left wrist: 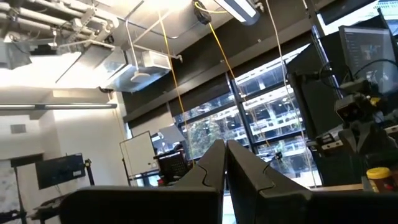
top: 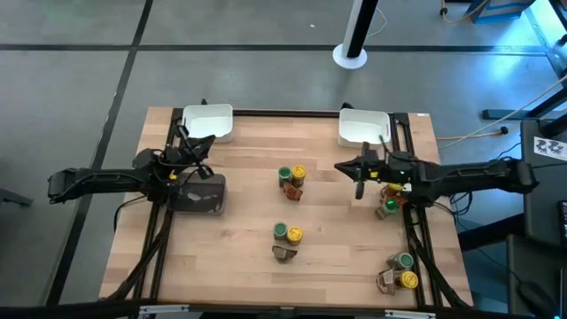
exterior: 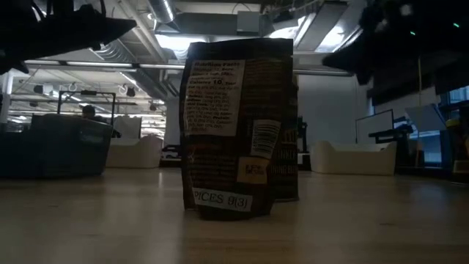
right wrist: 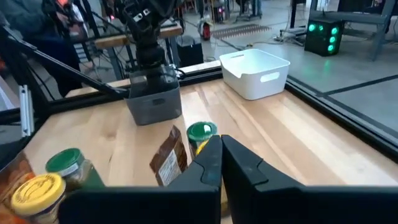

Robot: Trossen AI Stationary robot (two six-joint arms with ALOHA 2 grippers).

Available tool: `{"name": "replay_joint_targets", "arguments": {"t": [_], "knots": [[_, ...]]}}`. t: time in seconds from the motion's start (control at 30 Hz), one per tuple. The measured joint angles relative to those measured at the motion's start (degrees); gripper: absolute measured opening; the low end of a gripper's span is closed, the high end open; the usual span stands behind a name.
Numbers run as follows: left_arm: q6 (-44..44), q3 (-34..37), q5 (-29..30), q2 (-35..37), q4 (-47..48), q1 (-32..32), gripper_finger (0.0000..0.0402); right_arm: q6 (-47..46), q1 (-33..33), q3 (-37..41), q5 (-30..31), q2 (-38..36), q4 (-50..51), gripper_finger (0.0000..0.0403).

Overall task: Sort spices by type
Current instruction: Put the orange seasoning pack into the top right white bin

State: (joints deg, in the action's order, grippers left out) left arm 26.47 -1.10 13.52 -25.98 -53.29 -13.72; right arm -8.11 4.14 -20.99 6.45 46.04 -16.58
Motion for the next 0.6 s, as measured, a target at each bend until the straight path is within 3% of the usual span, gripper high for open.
{"name": "replay_joint_targets", "arguments": {"t": [0.3, 0.6], "knots": [[0.6, 0.0, 0.0, 0.0, 0.1, 0.0, 0.0005, 0.3, 0.0, -11.0, 0.0, 14.3, -0.1, 0.001], [0.6, 0.0, 0.0, 0.0, 0.1, 0.0, 0.0005, 0.3, 0.0, -17.1, 0.0, 23.4, 0.0, 0.001]]}}
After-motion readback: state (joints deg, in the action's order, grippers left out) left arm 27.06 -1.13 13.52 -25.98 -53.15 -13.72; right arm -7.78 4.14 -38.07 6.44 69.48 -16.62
